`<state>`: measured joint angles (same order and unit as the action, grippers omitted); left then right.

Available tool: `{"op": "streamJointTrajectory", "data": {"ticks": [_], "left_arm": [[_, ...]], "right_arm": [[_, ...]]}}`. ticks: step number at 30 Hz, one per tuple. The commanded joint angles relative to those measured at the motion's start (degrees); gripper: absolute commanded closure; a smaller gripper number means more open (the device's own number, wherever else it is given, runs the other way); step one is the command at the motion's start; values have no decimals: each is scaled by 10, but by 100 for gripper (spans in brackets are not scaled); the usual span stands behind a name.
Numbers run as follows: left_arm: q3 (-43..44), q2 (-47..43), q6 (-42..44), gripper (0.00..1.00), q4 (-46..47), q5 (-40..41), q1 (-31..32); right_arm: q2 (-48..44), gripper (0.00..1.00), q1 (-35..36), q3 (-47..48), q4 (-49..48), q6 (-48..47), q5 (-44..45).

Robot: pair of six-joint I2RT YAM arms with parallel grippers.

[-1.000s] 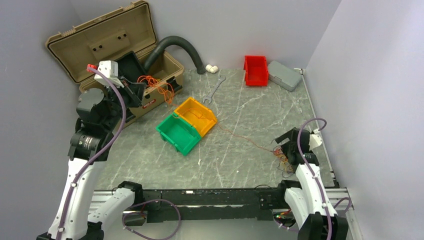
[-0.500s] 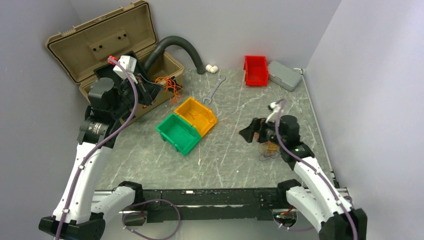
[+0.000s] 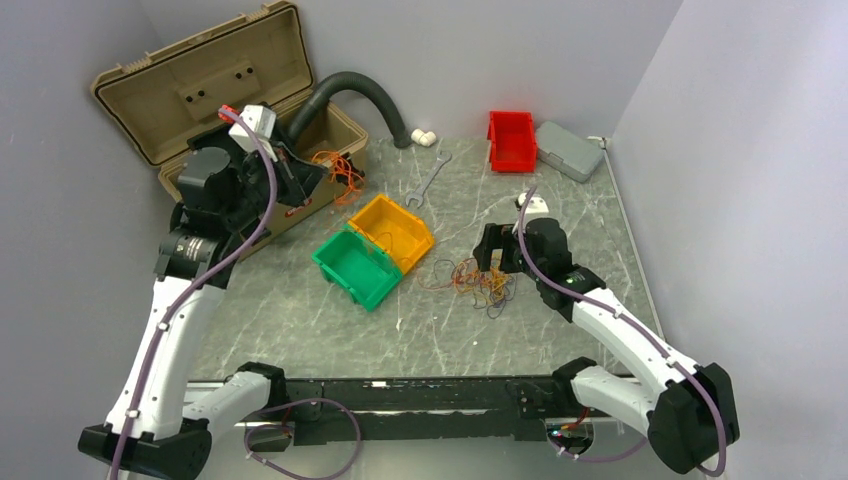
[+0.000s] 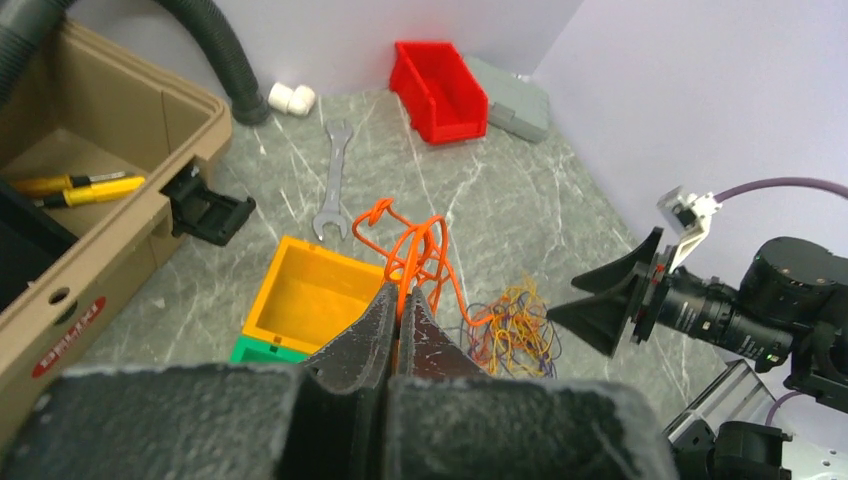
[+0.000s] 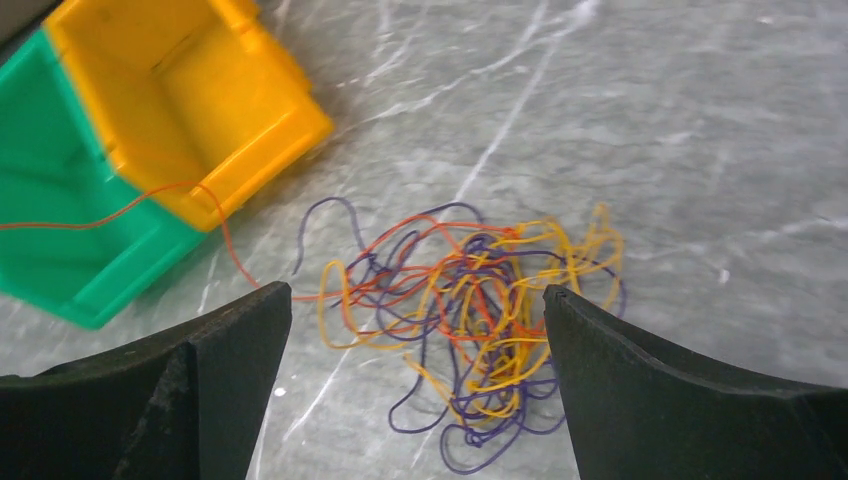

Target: Untangle the cables

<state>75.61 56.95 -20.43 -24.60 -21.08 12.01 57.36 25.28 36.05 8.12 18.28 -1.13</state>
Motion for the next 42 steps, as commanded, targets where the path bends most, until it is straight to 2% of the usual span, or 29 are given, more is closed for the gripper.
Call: {"op": "streamJointTrajectory", "data": {"ticks": [1,6,10,16,22,23,24,25,27,28,29,30,33,35,37,42], "left_arm": [[-34,12,-10,100,2,7,-2],[-95,-2,-20,100,17,58,-2],[-137,1,-31,100,9,92,-2],[-265,39,-90,100,122,71,-2],[-295,127,-99,100,174,100,4],[-292,140,-97,95,173,97,5],[-286,150,-91,84,165,92,5],[-279,156,-86,66,154,88,7],[-269,150,-75,36,136,98,14],[-268,139,-69,26,133,104,17],[-266,128,-60,20,130,105,20],[-261,119,-52,16,124,106,22],[-222,107,-21,11,76,115,39],[-192,107,2,11,43,123,60],[-165,112,20,10,21,127,91],[-138,151,66,7,33,101,199]], "right_arm": [[4,0,1,18,19,36,88],[10,0,1,-13,-14,67,43],[55,0,2,-17,-15,94,21],[122,0,20,-20,-7,155,82],[193,0,21,-29,-31,198,124],[208,0,21,-24,-29,201,126],[221,0,21,-17,-25,207,128],[232,0,21,-11,-23,210,128],[248,2,21,-6,-27,212,121],[250,5,21,-7,-30,215,122],[248,10,21,-12,-34,218,122],[245,20,21,-15,-38,218,123],[225,49,21,-26,-46,212,123],[210,80,20,-26,-41,203,120],[193,100,21,-22,-28,200,119],[134,100,20,-11,10,205,121]]}}
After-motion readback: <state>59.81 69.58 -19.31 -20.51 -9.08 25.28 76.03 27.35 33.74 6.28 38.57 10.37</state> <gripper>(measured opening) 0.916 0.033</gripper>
